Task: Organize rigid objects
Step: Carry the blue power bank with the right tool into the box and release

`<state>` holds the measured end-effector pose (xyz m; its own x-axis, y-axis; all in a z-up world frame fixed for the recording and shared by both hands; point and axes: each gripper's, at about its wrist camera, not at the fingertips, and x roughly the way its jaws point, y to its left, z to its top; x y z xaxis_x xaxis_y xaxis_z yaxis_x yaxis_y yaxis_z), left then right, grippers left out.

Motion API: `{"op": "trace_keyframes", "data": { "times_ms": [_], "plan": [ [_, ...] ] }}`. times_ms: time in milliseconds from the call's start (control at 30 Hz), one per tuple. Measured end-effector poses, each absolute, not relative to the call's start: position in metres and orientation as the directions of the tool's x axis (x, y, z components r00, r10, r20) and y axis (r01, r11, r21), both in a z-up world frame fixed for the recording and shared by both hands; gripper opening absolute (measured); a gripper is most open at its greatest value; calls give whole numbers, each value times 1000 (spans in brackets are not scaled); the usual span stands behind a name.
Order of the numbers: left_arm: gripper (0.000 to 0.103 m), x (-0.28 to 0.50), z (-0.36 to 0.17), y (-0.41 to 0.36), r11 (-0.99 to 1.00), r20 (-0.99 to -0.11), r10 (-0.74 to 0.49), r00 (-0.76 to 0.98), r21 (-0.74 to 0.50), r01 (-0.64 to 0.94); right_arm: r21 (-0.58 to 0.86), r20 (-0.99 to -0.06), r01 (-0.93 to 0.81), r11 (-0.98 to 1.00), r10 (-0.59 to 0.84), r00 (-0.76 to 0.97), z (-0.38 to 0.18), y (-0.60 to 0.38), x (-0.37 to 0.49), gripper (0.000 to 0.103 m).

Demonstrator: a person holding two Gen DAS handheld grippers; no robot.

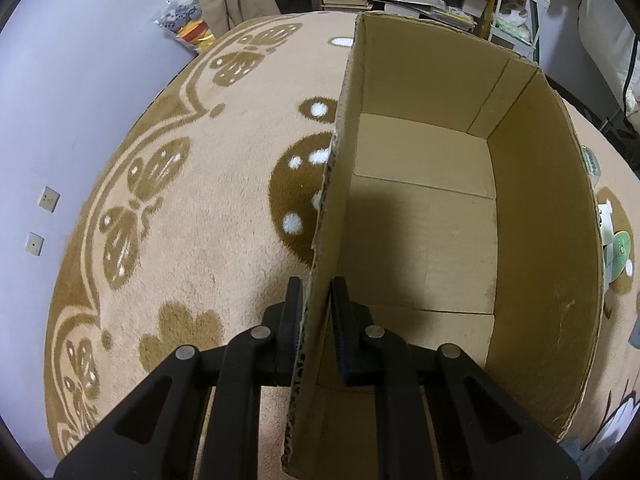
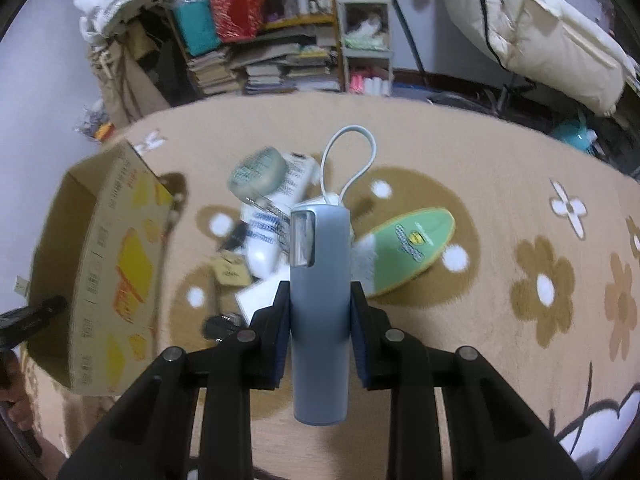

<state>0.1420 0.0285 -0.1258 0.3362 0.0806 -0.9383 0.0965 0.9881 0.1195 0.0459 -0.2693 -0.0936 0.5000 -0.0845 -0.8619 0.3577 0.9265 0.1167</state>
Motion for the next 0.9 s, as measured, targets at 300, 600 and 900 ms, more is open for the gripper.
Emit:
{"op": "trace_keyframes", "data": {
  "times_ms": [300,600,900],
  "plan": [
    [13,142,-125,29,987,-935,83,345,125,101,171,-802,246,954,-10,597,-49,-232,75,29],
    [14,141,-125,27,987,-932,83,352,126,100,290,-744,114,950,149,651,-18,-177,114,29],
    [14,141,-125,28,988,-931,74,358,118,103,313,-752,21,950,234,617,-29,-123,140,29]
  ]
}}
